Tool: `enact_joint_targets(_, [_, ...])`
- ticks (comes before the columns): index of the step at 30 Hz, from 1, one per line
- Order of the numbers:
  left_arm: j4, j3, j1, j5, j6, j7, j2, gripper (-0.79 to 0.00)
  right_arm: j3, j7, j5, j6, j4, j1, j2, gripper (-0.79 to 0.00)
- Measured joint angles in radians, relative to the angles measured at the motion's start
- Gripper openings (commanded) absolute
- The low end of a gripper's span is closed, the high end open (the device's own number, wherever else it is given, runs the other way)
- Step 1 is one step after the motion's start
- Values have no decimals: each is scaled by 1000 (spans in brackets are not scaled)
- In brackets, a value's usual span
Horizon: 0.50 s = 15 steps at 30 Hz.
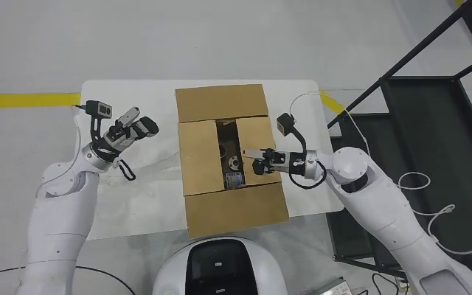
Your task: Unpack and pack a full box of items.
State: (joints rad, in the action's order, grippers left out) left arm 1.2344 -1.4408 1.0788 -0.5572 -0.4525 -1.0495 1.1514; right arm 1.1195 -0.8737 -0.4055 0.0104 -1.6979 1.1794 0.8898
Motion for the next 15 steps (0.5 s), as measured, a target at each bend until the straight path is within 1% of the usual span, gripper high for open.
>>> enact_joint_targets(6, [3,-35,15,-23,31,-107,-15,0,1,-1,-1,0,0,1,0,0])
enact_joint_targets(15, [3,-34,15,-24,31,-106,-15,0,1,-1,-1,0,0,1,0,0])
